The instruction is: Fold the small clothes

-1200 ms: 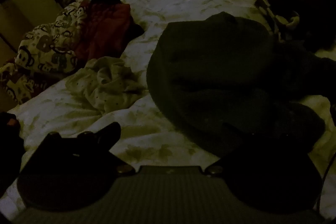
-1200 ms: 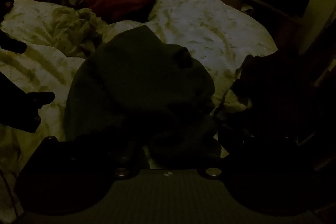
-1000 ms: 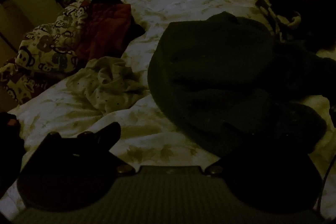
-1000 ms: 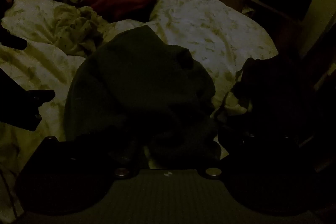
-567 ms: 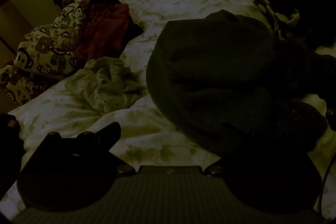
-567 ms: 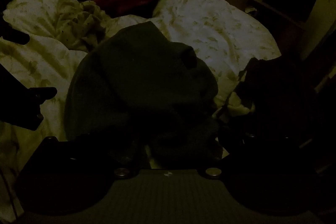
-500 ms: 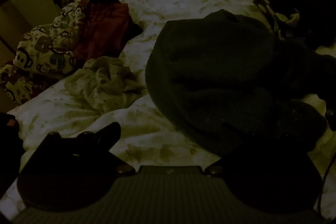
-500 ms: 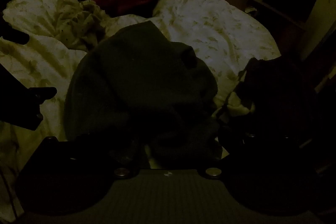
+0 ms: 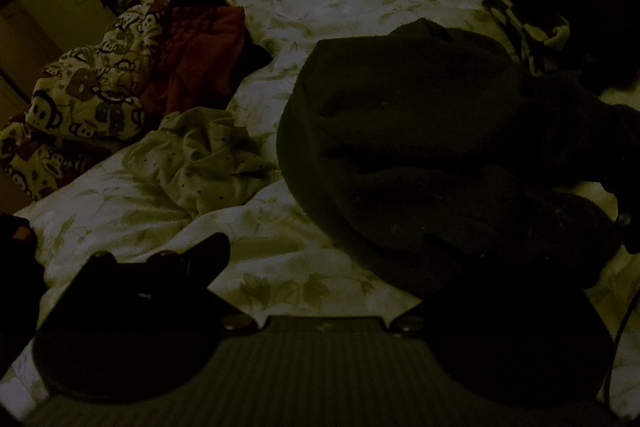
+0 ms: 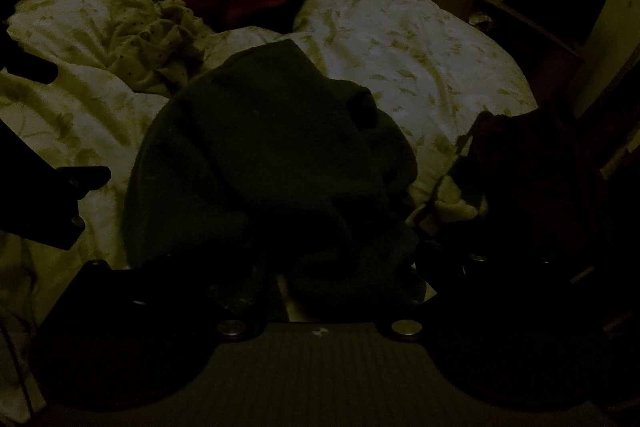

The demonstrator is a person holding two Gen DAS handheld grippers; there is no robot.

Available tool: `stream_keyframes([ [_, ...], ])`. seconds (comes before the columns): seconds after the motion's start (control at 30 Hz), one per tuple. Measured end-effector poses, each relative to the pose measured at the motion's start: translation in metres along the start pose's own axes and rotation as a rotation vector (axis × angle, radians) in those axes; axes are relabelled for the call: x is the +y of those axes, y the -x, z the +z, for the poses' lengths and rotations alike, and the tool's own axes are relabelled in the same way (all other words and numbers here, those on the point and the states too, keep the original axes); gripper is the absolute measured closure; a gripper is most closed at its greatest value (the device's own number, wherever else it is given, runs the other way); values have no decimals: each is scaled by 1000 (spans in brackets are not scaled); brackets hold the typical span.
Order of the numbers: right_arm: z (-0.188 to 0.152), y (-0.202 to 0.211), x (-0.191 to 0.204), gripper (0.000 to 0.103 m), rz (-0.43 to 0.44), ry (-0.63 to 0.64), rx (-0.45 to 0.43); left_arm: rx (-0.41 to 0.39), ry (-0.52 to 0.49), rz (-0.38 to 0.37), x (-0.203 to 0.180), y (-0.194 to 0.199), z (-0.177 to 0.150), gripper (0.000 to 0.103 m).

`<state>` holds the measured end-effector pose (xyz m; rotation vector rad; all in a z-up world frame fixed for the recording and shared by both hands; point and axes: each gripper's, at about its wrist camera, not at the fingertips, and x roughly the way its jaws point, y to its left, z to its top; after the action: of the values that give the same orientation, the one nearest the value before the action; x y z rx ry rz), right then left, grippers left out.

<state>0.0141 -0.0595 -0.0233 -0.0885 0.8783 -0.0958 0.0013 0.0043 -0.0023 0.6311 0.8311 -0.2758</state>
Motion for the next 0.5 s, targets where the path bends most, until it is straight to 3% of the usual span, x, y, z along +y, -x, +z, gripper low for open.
stream_keyframes([
  [0.5, 1, 0, 1, 0, -4, 6, -5, -7, -4, 7, 0, 2, 1, 0],
])
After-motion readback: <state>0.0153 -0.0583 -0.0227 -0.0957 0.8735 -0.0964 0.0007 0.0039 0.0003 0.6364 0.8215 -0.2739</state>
